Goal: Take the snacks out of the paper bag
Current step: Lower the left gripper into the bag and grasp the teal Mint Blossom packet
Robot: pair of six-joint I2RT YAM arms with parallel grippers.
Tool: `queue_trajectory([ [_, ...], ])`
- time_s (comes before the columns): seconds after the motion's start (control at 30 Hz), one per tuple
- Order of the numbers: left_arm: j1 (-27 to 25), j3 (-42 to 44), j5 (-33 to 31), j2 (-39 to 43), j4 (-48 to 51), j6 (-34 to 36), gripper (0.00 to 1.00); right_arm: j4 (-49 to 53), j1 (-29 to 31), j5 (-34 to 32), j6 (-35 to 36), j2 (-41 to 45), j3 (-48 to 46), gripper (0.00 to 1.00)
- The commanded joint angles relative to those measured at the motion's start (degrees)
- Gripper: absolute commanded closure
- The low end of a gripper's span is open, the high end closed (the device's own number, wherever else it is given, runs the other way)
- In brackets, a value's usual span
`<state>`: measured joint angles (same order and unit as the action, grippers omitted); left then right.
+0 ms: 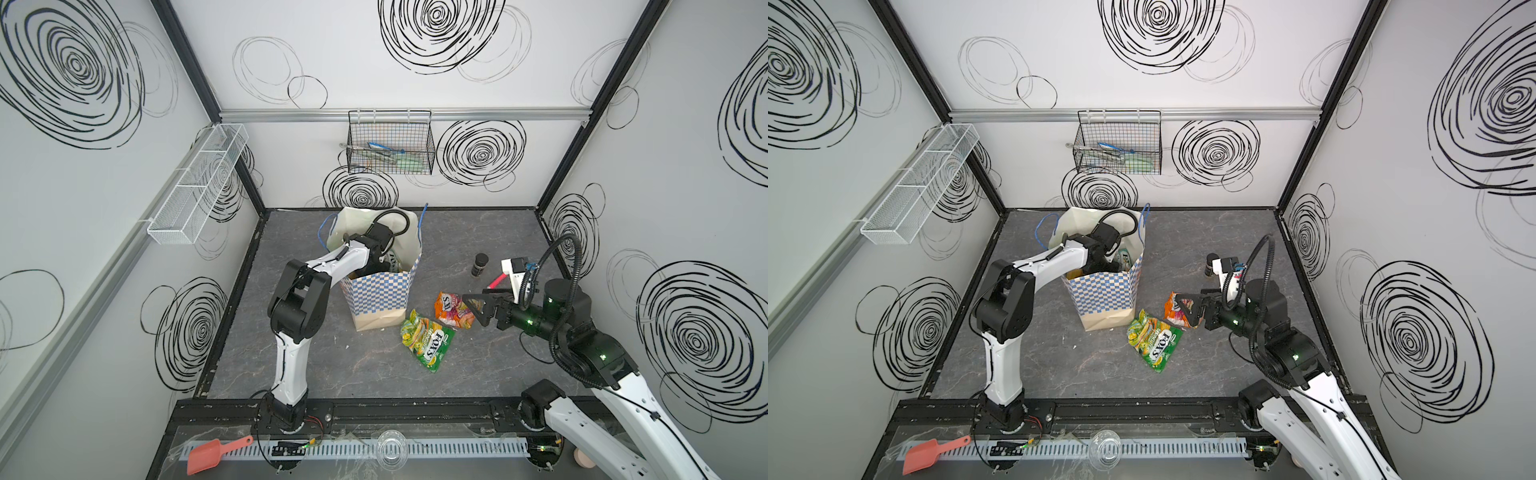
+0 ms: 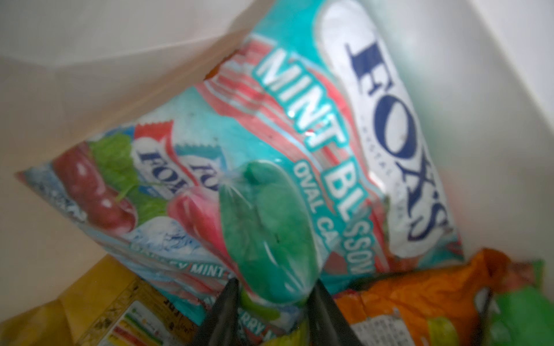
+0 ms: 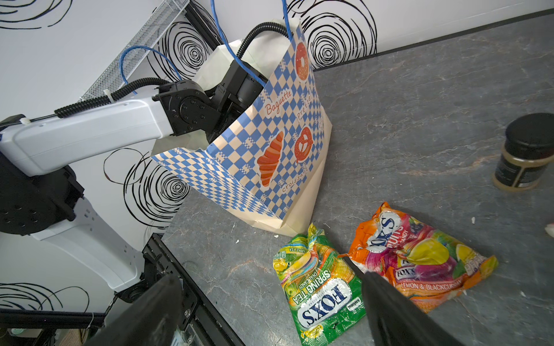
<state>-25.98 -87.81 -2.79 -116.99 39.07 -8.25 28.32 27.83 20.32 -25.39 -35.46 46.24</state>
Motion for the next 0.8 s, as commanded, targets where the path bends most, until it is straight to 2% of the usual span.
queue_trajectory([
  [0.0,0.4,1.9,4.0,1.1,1.0,0.2,0.68,-0.7,0.0,-0.4,0.4,0.1,0.9,0.03],
  [0.3,1.1,2.2,4.5,6.1,-1.0,-0.4,0.90,-1.1,-0.1,-0.7,0.1,0.2,0.8,0.03],
  [0.6,1.5,2.2,4.1,12.4,-2.7,-0.8,0.96,-1.8,0.0,-0.9,-0.4,0.0,0.6,0.03],
  [0.63,1.7,2.1,4.7,12.9,-2.8,-0.8,1.00,-1.9,0.0,-0.7,-0.5,0.0,0.6,0.03],
  [0.77,2.0,1.4,5.0,15.0,-2.8,-1.0,1.00,-2.2,0.0,-0.6,-0.6,-0.2,0.6,0.03],
])
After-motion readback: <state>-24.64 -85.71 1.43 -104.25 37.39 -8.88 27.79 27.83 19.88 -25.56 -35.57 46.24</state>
